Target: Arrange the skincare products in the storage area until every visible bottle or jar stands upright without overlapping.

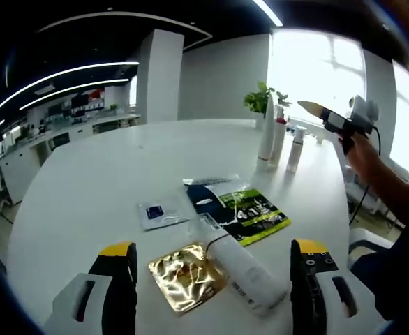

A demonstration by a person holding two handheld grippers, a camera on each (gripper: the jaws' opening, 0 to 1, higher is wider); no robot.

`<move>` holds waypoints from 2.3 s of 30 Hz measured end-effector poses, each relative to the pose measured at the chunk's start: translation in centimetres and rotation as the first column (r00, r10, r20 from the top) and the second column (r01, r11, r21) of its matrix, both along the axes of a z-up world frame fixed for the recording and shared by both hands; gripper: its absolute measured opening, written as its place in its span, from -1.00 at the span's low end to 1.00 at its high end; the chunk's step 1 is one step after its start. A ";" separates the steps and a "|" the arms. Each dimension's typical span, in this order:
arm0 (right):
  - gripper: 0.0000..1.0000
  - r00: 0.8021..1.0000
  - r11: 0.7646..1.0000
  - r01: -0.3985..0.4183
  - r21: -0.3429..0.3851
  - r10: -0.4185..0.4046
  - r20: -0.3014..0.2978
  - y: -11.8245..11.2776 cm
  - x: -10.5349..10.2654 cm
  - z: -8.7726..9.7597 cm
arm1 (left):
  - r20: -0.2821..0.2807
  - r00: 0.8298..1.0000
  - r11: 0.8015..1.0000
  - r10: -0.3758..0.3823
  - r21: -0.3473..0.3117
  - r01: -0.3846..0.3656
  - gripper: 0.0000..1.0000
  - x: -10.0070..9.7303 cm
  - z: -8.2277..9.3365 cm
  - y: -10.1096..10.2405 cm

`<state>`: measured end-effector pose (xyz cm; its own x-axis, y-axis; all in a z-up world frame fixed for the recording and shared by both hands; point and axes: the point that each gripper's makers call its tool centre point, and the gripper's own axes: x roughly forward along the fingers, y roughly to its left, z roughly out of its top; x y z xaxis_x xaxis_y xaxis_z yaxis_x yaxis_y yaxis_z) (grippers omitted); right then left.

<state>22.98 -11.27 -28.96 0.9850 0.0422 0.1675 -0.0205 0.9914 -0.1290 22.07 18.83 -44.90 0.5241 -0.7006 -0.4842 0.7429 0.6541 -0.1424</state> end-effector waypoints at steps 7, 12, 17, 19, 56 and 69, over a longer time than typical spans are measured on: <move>0.75 1.000 1.000 -0.022 -0.012 0.022 -0.002 0.8 0.2 0.1 | -0.012 1.000 1.000 0.002 -0.006 -0.002 0.83 -0.5 -0.3 -0.5; 0.73 1.000 0.999 -0.029 -0.022 0.029 -0.008 1.1 0.3 0.0 | -0.013 1.000 1.000 -0.001 -0.013 0.001 0.82 -0.6 -0.3 -0.6; 0.70 0.999 0.999 -0.030 -0.015 0.029 -0.018 0.9 0.4 -0.4 | -0.016 1.000 1.000 -0.009 -0.011 0.008 0.79 -0.8 -0.2 -0.7; 0.68 0.999 0.999 -0.032 -0.014 0.031 -0.021 0.9 0.4 -0.6 | -0.026 1.000 1.000 -0.012 -0.018 0.012 0.76 -0.9 -0.2 -0.7; 0.44 0.998 0.999 -0.045 -0.019 0.044 -0.046 0.7 0.2 -1.4 | -0.067 0.997 0.997 -0.040 0.060 0.044 0.00 -2.0 -1.0 -2.3; 0.39 0.997 0.999 -0.047 -0.006 0.047 -0.053 0.2 0.1 -1.6 | -0.057 0.997 0.992 -0.041 0.117 0.048 -0.19 -2.1 -1.7 -1.9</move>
